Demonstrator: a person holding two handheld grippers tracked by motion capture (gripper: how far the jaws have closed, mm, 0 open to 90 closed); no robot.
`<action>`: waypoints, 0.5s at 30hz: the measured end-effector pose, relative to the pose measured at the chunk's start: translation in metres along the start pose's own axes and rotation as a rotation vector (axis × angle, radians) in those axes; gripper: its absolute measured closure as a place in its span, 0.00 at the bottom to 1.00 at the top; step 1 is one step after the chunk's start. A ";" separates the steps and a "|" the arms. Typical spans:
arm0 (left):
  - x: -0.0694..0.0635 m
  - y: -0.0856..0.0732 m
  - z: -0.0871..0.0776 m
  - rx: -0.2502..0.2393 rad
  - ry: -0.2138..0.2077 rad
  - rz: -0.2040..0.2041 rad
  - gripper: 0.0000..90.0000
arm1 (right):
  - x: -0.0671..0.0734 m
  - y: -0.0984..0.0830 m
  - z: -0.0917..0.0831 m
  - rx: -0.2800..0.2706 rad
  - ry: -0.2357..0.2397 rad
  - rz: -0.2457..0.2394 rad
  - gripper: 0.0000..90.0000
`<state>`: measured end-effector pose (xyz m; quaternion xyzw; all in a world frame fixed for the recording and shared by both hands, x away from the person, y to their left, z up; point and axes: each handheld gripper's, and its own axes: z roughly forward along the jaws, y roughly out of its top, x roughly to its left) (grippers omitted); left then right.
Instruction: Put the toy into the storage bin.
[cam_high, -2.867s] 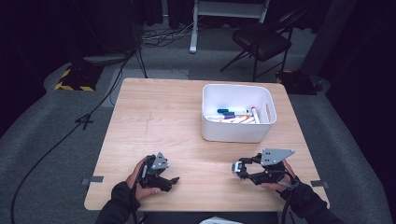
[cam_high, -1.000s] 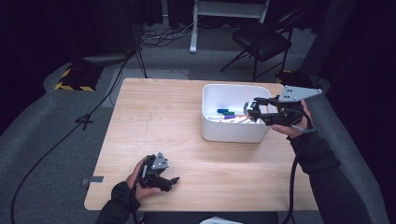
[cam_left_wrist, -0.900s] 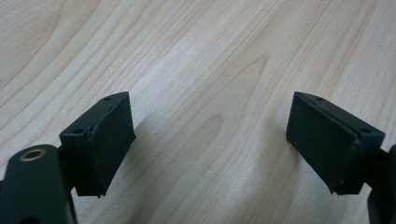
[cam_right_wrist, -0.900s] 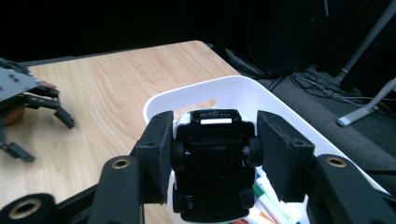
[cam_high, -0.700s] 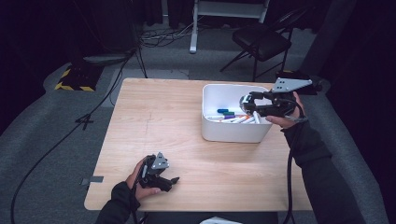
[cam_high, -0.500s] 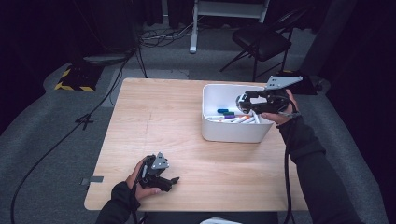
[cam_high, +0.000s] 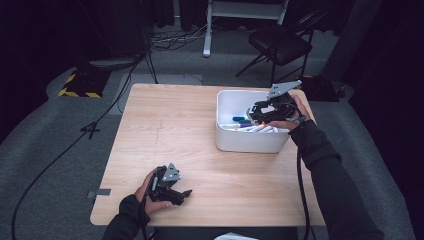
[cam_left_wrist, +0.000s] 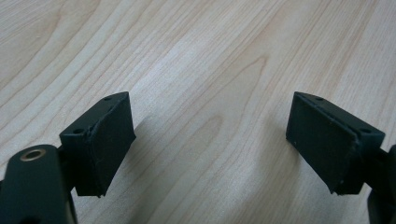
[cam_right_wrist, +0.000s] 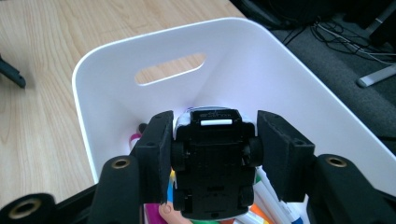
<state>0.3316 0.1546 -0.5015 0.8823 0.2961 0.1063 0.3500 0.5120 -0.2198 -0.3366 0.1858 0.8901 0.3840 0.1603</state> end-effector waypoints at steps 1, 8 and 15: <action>0.000 0.000 0.000 0.000 0.000 0.000 0.17 | 0.000 -0.001 0.001 0.011 0.000 -0.006 0.54; 0.000 0.000 0.000 0.000 0.000 0.000 0.17 | 0.001 -0.009 0.002 0.146 -0.001 -0.042 0.54; 0.000 0.000 0.000 0.000 0.000 0.000 0.17 | -0.008 -0.024 -0.008 0.213 0.002 -0.042 0.54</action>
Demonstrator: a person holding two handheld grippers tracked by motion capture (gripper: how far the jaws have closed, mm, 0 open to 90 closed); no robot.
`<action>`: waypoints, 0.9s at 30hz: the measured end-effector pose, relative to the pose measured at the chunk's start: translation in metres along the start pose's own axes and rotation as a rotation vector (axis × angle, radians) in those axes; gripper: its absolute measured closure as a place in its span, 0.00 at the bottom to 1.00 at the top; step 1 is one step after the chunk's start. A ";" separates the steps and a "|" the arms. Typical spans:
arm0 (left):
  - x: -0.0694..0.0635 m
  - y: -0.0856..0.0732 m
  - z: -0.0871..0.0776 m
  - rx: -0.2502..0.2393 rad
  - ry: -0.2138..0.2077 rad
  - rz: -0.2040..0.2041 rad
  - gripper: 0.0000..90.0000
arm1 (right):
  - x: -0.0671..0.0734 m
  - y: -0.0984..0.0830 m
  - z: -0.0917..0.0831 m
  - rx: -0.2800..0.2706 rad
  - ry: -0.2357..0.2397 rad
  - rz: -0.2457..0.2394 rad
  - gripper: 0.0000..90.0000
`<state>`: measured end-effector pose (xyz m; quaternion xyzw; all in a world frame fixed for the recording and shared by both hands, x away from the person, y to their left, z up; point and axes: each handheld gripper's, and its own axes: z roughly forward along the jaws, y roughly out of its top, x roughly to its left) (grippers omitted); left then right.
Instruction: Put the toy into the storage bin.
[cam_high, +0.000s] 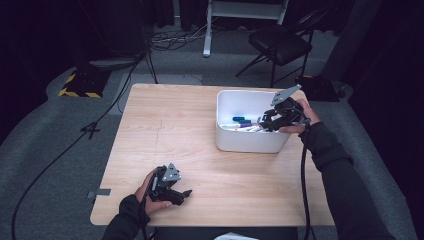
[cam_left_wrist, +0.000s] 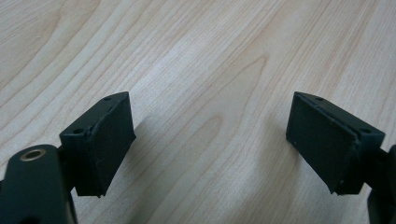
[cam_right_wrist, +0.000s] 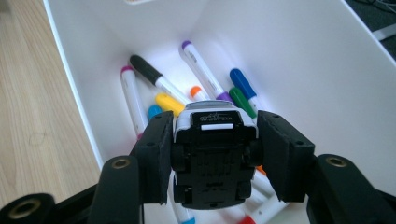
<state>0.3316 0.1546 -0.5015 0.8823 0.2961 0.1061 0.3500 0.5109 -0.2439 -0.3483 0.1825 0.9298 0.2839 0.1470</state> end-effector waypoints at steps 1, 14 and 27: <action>0.000 0.000 0.000 0.000 0.000 0.000 0.17 | -0.001 -0.003 -0.002 0.005 -0.003 0.001 0.54; 0.000 0.000 0.000 0.000 0.000 0.000 0.17 | -0.015 -0.027 -0.019 0.042 -0.022 0.015 0.54; 0.000 0.000 0.000 0.000 0.000 0.000 0.17 | -0.017 -0.033 -0.024 0.055 -0.019 -0.007 0.53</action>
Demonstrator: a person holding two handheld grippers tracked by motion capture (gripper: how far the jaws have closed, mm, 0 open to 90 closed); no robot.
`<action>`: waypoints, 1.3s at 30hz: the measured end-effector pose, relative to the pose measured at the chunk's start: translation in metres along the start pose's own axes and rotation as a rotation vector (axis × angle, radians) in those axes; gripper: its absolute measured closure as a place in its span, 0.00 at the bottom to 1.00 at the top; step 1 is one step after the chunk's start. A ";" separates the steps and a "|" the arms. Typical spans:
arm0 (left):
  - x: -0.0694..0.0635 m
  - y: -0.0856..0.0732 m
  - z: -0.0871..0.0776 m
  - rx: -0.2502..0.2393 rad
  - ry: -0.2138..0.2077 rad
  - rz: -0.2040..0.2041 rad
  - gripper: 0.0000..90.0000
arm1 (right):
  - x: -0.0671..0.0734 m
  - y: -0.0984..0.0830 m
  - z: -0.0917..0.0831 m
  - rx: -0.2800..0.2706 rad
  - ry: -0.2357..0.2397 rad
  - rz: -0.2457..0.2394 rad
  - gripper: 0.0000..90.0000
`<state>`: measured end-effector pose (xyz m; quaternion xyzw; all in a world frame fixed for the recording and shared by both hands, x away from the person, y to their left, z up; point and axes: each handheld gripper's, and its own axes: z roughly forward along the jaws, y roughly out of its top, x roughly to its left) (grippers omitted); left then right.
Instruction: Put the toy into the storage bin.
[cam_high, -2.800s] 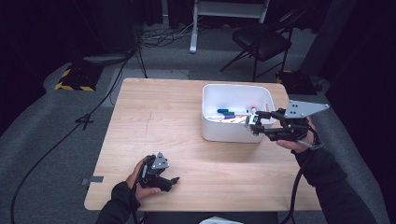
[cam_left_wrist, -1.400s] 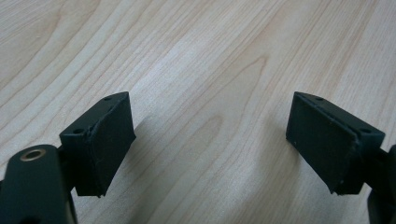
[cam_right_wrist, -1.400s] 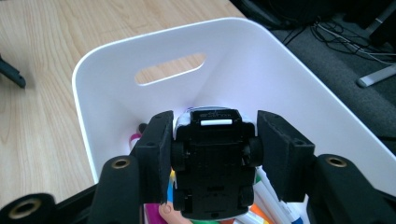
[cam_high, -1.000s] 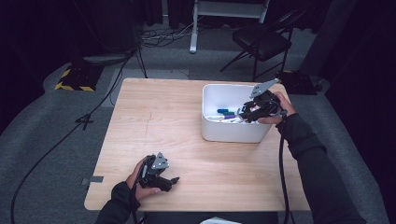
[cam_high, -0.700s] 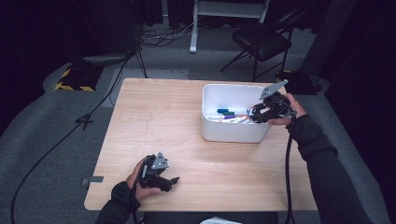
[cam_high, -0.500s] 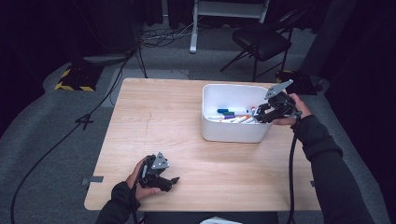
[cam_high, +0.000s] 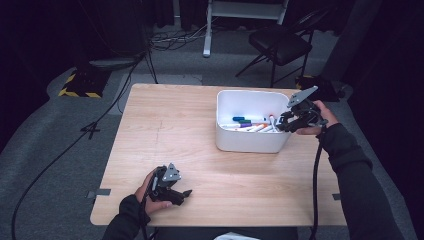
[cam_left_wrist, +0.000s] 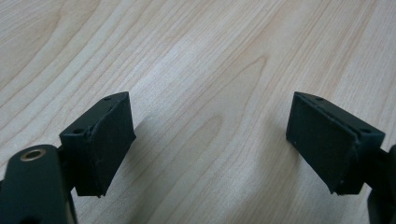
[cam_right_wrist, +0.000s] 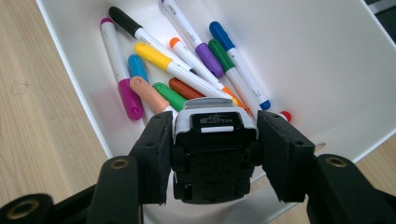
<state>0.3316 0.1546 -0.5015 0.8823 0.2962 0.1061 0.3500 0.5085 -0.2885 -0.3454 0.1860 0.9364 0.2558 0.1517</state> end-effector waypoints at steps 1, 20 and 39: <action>0.000 0.000 0.000 0.000 0.000 0.000 0.17 | 0.000 0.000 0.000 -0.001 -0.001 0.001 0.53; 0.000 0.000 0.000 0.000 0.001 0.000 0.17 | 0.006 -0.006 -0.005 -0.085 0.007 0.051 0.42; 0.000 0.000 0.000 0.000 0.003 0.001 0.17 | 0.017 -0.005 -0.012 -0.196 -0.121 0.158 0.22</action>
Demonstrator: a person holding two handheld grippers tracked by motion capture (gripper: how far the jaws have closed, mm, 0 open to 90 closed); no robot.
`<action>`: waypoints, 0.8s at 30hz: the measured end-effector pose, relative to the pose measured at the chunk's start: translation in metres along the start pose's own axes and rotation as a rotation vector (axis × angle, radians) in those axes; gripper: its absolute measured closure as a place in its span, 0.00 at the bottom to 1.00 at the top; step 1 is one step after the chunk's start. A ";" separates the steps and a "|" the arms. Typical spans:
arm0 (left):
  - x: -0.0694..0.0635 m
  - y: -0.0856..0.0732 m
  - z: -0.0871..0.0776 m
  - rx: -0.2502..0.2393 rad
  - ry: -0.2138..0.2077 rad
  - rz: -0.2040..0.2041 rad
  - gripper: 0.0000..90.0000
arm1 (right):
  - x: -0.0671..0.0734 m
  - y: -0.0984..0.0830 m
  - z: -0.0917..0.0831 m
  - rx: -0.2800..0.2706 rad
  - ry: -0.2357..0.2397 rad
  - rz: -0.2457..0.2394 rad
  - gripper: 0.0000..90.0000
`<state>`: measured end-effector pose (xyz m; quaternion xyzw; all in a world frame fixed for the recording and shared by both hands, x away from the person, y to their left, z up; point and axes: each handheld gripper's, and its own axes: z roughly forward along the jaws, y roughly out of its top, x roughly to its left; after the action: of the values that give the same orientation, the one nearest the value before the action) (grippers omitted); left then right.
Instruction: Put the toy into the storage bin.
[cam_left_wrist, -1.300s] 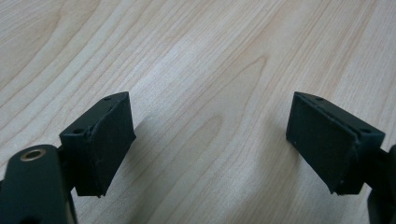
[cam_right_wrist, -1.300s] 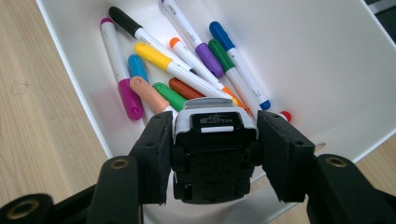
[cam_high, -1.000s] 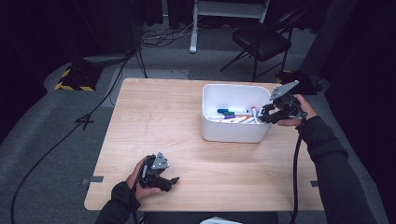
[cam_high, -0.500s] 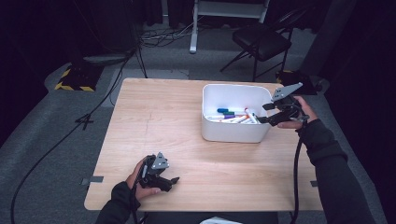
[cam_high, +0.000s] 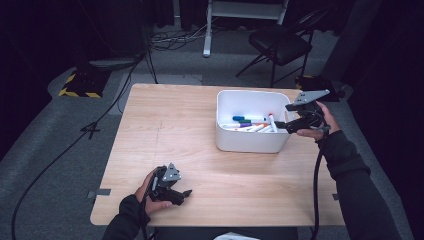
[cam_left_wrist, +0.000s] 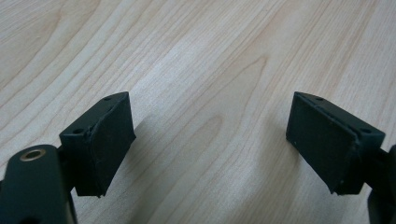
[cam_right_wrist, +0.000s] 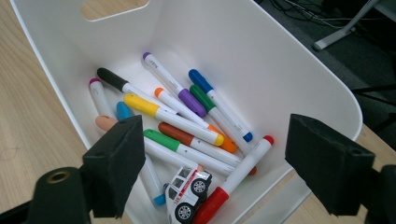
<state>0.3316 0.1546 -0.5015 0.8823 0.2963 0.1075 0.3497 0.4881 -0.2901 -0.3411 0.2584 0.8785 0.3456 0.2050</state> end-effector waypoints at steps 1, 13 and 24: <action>0.000 0.000 0.000 0.000 -0.002 -0.002 0.17 | 0.001 0.000 -0.001 -0.012 0.004 0.003 0.22; 0.000 0.000 0.000 0.000 -0.002 -0.001 0.17 | 0.009 -0.015 -0.026 -0.120 -0.054 0.051 0.23; 0.000 0.000 0.000 0.000 -0.002 -0.001 0.17 | 0.021 -0.038 -0.051 -0.212 -0.045 0.061 0.23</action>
<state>0.3316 0.1545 -0.5015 0.8822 0.2965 0.1063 0.3499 0.4328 -0.3269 -0.3374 0.2697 0.8239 0.4367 0.2404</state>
